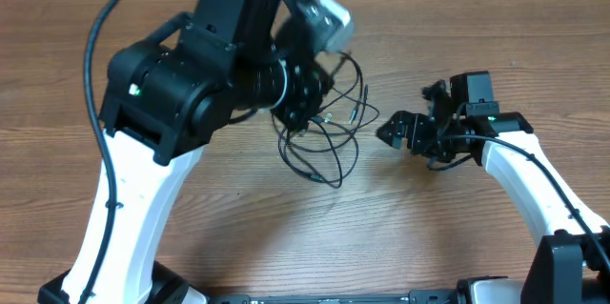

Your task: Untangle cables

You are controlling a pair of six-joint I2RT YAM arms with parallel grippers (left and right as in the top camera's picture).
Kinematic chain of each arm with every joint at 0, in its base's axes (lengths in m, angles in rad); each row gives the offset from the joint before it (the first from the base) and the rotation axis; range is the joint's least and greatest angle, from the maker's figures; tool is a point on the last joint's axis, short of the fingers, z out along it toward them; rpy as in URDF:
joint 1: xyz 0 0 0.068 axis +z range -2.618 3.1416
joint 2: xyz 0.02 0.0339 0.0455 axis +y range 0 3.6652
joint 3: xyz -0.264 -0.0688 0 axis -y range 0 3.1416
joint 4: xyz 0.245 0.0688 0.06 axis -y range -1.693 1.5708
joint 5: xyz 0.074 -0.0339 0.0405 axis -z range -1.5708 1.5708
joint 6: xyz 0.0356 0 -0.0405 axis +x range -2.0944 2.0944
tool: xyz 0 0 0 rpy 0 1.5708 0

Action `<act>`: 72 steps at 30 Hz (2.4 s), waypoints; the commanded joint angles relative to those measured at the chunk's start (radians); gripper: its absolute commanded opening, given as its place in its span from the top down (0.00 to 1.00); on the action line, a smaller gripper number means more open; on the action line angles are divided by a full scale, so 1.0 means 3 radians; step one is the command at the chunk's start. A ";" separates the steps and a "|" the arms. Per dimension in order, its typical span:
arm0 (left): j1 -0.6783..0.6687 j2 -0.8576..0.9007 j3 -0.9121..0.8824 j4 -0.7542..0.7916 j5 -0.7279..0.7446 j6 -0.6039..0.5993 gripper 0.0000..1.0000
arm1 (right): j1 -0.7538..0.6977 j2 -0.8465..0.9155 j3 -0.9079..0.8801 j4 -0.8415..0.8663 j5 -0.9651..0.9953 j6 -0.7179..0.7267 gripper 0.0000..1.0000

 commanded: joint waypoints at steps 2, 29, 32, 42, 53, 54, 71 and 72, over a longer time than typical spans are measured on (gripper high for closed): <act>0.0013 0.0013 0.0025 -0.0280 0.0262 0.0735 0.96 | -0.0104 -0.0018 0.0037 0.0163 -0.1137 -0.0395 0.00; -0.0020 0.0015 -0.1030 -0.0556 0.1066 0.1729 0.95 | -0.0506 -0.0015 0.0031 0.0008 -0.1453 -0.0748 0.00; -0.0020 0.0015 -0.1030 -0.0558 0.1167 0.1827 0.95 | -0.0455 -0.0015 0.0031 0.0018 -0.1453 -0.0725 0.05; -0.0036 0.0015 -0.1030 -0.0562 0.1478 0.2041 0.95 | -0.0117 -0.0015 0.0031 0.0381 -0.1451 -0.0284 0.05; -0.0034 0.0015 -0.1030 -0.0561 0.1539 0.2031 0.96 | 0.0173 -0.0014 0.0031 0.0539 -0.1073 0.0065 0.30; -0.0034 0.0015 -0.1030 -0.0561 0.1556 0.2031 0.96 | 0.0207 -0.0014 0.0031 0.0511 -0.0961 0.0066 0.32; 0.0088 0.0011 -0.0717 -0.0312 0.1530 0.1536 0.96 | 0.0432 0.0200 -0.0235 0.0584 0.0099 0.0364 0.47; 0.0116 0.0011 -0.0676 -0.0277 0.1530 0.1480 0.96 | 0.0432 0.0224 -0.0235 0.0586 0.0099 0.0364 0.49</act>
